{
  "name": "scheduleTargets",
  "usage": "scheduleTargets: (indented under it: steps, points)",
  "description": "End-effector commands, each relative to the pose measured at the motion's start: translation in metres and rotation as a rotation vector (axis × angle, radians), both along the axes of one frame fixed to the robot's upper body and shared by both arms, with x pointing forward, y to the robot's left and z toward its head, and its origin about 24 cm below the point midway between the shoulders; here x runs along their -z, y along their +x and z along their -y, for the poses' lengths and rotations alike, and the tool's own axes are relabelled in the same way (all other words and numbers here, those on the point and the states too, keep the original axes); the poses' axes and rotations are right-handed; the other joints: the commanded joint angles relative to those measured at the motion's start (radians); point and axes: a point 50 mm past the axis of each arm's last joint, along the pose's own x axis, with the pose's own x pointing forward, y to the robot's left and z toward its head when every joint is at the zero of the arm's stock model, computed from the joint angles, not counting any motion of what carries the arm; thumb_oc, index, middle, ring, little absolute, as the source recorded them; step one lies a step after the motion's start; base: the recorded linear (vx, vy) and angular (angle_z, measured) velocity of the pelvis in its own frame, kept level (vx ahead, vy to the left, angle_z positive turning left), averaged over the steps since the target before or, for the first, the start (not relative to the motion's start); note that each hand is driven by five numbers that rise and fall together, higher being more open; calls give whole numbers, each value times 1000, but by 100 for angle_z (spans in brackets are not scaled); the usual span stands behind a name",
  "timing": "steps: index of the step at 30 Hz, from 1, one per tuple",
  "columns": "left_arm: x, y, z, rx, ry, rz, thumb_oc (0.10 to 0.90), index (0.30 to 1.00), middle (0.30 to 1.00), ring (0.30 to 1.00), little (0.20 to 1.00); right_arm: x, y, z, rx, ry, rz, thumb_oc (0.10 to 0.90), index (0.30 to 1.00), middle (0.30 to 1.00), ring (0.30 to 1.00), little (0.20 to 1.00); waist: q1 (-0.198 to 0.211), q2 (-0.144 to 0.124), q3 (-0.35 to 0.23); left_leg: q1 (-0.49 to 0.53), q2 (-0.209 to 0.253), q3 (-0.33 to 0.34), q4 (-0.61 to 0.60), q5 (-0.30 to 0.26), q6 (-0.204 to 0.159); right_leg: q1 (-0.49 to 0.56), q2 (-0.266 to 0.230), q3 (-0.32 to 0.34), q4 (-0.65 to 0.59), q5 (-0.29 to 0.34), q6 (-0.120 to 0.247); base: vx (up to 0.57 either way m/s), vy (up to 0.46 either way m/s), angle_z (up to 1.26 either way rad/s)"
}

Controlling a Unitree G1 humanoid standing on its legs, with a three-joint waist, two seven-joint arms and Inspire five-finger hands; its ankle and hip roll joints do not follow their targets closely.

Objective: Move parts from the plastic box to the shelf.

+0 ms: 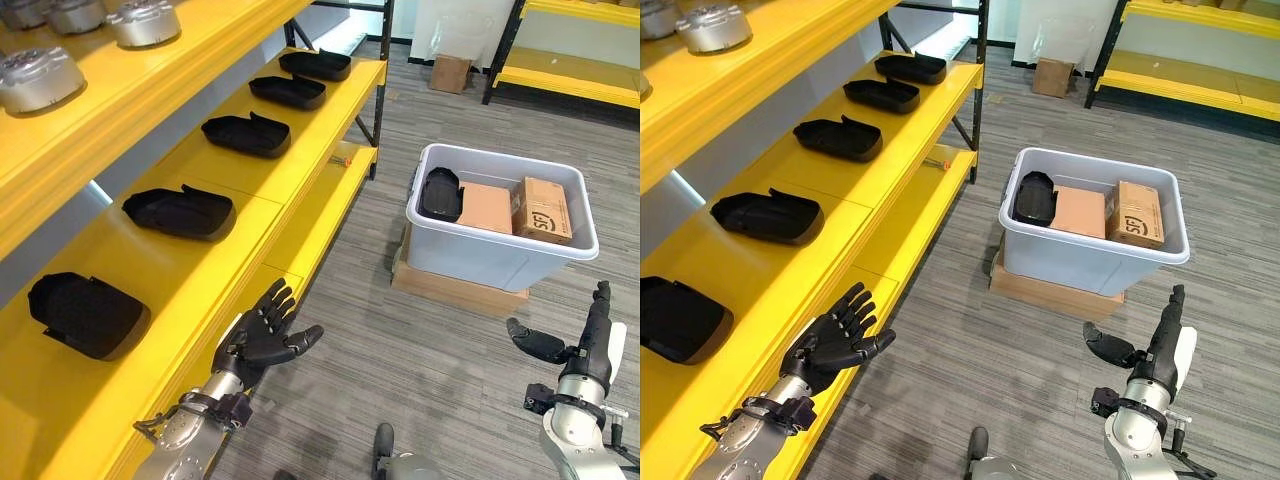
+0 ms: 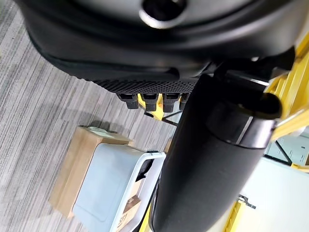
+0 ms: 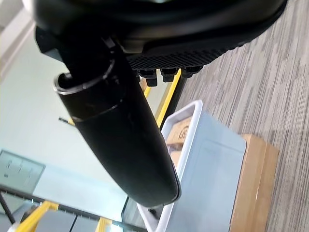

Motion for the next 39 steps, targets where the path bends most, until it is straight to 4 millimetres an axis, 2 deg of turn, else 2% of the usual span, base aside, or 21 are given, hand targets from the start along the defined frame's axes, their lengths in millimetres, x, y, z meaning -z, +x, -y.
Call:
scheduleTargets:
  steps: [1,7,13,17,20,23,24,25,26,27,28,30,32,33,35,39]
  points:
    - [-35,6,6,64,1,193,900,1000,1000,1000,1000,-45,10,18,84,-87,249,900,1000,1000,1000,1000,-4,-48,-46,-78,-18,-37,-16,52,23,110,-84,-16,11,-40,116,0,-114,-7]
    - [-35,8,14,107,2,203,900,1000,1000,1000,1000,-45,6,21,96,-94,259,900,1000,1000,1000,1000,-32,-40,-52,-82,-14,-49,-24,57,21,97,-56,13,45,-74,91,-29,-88,-2]
    - [-39,19,11,-3,27,206,900,1000,1000,1000,1000,-43,5,18,88,-72,259,900,1000,1000,1000,1000,-56,-31,-50,-99,3,-59,-11,47,38,77,-37,43,128,-147,49,-36,-95,-4]
    - [-38,21,14,23,50,210,900,1000,1000,1000,1000,-53,2,20,86,-114,303,900,1000,1000,1000,1000,-72,-18,-36,-121,23,-67,-12,52,36,47,-15,55,200,-205,21,-65,-175,-11]
    - [-40,22,16,13,29,214,900,1000,1000,1000,1000,-60,6,20,-2,-123,296,900,1000,1000,1000,1000,-83,-9,-24,-130,34,-73,-16,63,26,20,-1,60,238,-232,7,-82,-150,-3]
    - [-43,26,22,6,15,231,900,1000,1000,1000,1000,-63,23,-1,-185,-149,281,900,1000,1000,1000,1000,-68,-7,-9,-143,51,-158,2,92,-1,-3,14,96,252,-239,-6,-65,-220,-16]
    - [-44,25,20,-15,10,247,900,1000,1000,1000,1000,-64,32,-15,-277,-147,292,900,1000,1000,1000,1000,-33,-14,-11,-158,38,-308,41,102,-15,-4,23,147,228,-221,-2,36,-211,-45]
    - [-43,24,19,-30,12,248,900,1000,1000,1000,1000,-63,35,-19,-305,-141,296,900,1000,1000,1000,1000,-17,-15,-12,-167,18,-382,59,94,-11,-4,24,174,216,-212,0,66,-173,-98]
    - [-43,23,18,-34,17,250,900,1000,1000,1000,1000,-63,37,-22,-325,-130,300,900,1000,1000,1000,1000,-9,-17,-13,-175,5,-424,74,82,-8,-4,25,191,207,-206,2,72,-203,-152]
    - [-41,19,14,-38,56,252,900,1000,1000,1000,1000,-65,48,-33,-415,-83,297,900,1000,1000,1000,1000,43,-14,-30,-175,-138,-564,90,-44,63,-8,23,250,145,-144,10,76,-205,-138]
    - [-41,18,14,-27,61,252,900,1000,1000,1000,1000,-64,48,-34,-419,-73,289,900,1000,1000,1000,1000,48,-11,-32,-161,-173,-560,85,-75,78,-1,22,246,129,-135,18,71,-203,-121]
    - [-42,17,12,-12,64,255,900,1000,1000,1000,1000,-62,47,-36,-415,-57,280,900,1000,1000,1000,1000,52,1,-43,-144,-224,-537,59,-92,100,2,30,234,101,-111,30,53,-69,-123]
    - [-42,16,8,-6,71,254,900,1000,1000,1000,1000,-57,44,-40,-403,-35,276,900,1000,1000,1000,1000,50,14,-53,-128,-265,-516,7,-77,116,-1,47,226,89,-94,49,69,-70,-47]
    - [-41,15,6,-5,78,251,900,1000,1000,1000,1000,-54,43,-42,-401,-17,278,900,1000,1000,1000,1000,53,17,-61,-113,-276,-531,-43,-63,124,-3,59,235,89,-93,55,84,-80,-3]
    - [-41,14,5,12,93,266,900,1000,1000,1000,1000,-50,42,-45,-395,4,275,900,1000,1000,1000,1000,67,11,-68,-127,-281,-598,-58,-47,124,-12,69,251,91,-93,57,62,-59,-17]
    - [-46,12,5,45,103,311,900,1000,1000,1000,1000,-39,41,-44,-394,68,203,900,1000,1000,1000,1000,72,-3,-77,-139,-274,-616,-58,-54,129,-16,75,261,84,-98,59,6,-6,-1]
